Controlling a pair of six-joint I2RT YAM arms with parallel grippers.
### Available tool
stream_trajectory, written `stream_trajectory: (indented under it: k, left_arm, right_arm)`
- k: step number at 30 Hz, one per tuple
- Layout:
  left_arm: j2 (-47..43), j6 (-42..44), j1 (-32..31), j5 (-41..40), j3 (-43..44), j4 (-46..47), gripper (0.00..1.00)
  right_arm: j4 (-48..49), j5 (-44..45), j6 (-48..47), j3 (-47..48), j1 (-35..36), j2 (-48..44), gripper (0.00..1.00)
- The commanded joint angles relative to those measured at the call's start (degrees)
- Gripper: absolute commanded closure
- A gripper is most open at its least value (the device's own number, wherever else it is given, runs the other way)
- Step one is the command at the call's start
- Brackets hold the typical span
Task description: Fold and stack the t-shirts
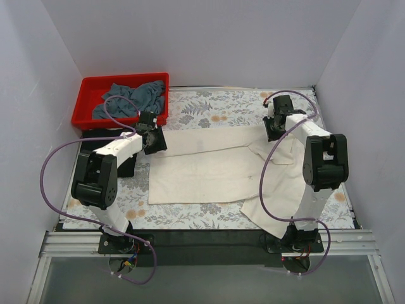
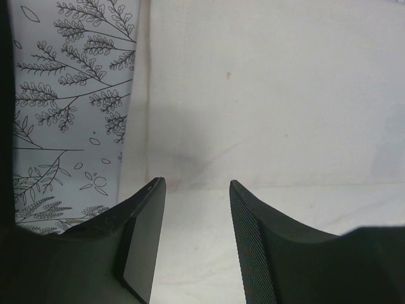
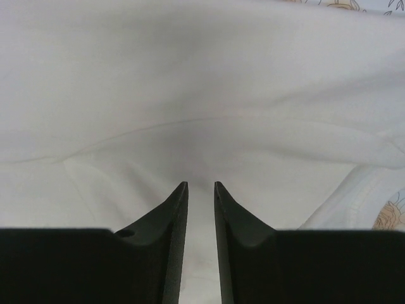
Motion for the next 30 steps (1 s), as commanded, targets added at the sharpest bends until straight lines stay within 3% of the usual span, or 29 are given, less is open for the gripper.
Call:
stream_trajectory:
  k: [1,7,13,30]
  left_arm:
    - [-2.8,0.4,-0.4,0.4,2.1,-1.1,0.57]
    - [-2.5,0.4,-0.6,0.6,2.4,-1.4,0.56]
    - [-2.4,0.4,-0.7,0.7,2.3,-1.3,0.56]
    - [-4.4,0.6,-0.9,0.2,0.6,-1.4,0.56]
  right_arm:
    - [-0.1,-2.4,-1.4,-1.6,3.4,-8.6,0.73]
    - [-1.9,-9.6,1.1,-7.8,9.5,-12.9,0.73]
    - [-1.7,-7.8,3.4,-13.7,11.6,-12.3,0.73]
    - [-2.4,3.6,-1.1,-3.2,7.3,-3.7,0.73]
